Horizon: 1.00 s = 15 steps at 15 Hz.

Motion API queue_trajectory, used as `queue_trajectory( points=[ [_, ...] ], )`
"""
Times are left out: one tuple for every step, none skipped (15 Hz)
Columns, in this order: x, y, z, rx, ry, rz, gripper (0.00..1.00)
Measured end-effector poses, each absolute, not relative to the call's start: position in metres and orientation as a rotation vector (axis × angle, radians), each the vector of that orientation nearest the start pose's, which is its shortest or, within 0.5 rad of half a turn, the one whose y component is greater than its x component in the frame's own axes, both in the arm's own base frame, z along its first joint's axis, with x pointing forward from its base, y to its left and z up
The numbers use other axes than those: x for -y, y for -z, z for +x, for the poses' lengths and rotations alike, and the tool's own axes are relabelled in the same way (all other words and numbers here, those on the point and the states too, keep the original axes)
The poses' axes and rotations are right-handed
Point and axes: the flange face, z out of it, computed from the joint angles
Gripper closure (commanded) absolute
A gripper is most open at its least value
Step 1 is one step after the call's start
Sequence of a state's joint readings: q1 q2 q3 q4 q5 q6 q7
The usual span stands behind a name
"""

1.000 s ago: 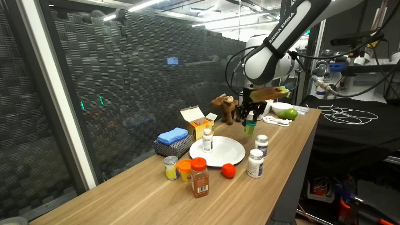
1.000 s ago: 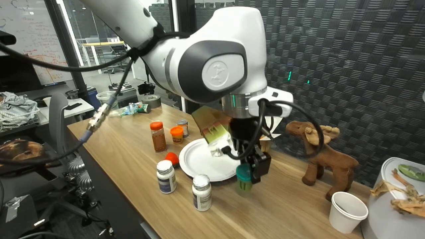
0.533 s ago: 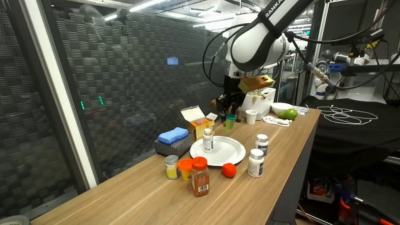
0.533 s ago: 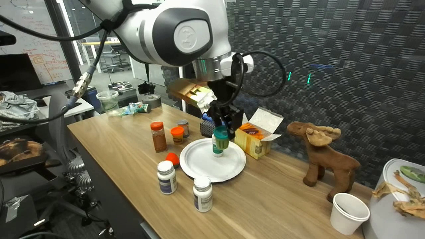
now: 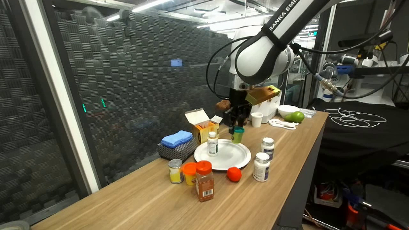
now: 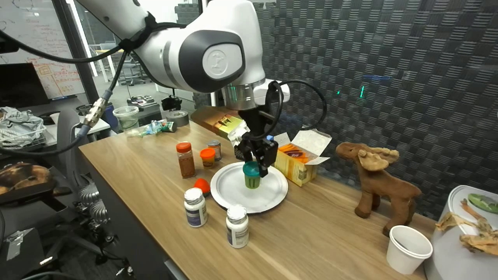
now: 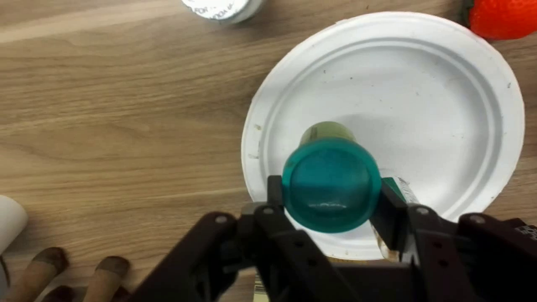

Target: Put the bottles and the red plushy on the table onto the plate

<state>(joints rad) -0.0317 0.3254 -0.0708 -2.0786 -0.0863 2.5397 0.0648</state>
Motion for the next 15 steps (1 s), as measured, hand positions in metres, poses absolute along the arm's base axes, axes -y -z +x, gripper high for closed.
queue_trajectory(
  points=[
    [0.065,-0.282,0.598,-0.183,0.201,-3.215,0.73],
    [0.07,-0.28,0.598,-0.227,0.18,-3.22,0.73],
    [0.075,-0.278,0.6,-0.281,0.155,-3.226,0.73],
    [0.08,-0.275,0.601,-0.348,0.122,-3.233,0.73],
    [0.083,-0.271,0.603,-0.421,0.082,-3.236,0.73],
    [0.085,-0.267,0.605,-0.502,0.041,-3.237,0.73],
    [0.086,-0.263,0.608,-0.583,0.004,-3.234,0.73],
    [0.086,-0.26,0.612,-0.666,-0.026,-3.227,0.73],
    [0.086,-0.257,0.616,-0.744,-0.051,-3.219,0.73],
    [0.086,-0.256,0.621,-0.814,-0.071,-3.21,0.73],
    [0.085,-0.255,0.627,-0.876,-0.086,-3.2,0.73],
    [0.084,-0.256,0.633,-0.928,-0.093,-3.191,0.73],
    [0.083,-0.258,0.64,-0.971,-0.095,-3.181,0.73],
    [0.081,-0.26,0.646,-1.01,-0.095,-3.171,0.73],
    [0.08,-0.263,0.651,-1.047,-0.097,-3.159,0.73]
  ],
)
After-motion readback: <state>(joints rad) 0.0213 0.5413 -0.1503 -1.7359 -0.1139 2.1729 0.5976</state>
